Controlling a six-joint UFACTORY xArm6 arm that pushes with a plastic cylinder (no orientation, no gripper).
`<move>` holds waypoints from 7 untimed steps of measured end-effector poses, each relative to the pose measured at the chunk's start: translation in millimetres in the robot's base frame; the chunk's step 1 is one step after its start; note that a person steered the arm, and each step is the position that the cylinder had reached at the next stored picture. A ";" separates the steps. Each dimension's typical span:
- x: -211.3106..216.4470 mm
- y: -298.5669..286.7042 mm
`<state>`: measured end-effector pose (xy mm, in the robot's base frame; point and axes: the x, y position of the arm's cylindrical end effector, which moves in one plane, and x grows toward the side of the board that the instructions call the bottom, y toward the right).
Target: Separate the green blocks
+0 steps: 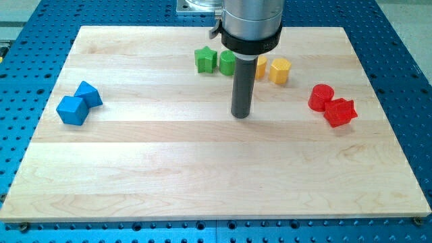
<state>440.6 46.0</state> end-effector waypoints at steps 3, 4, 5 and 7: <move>-3.5 -4.7; -3.2 -4.7; -3.0 -7.0; -75.2 -11.6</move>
<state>365.4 34.5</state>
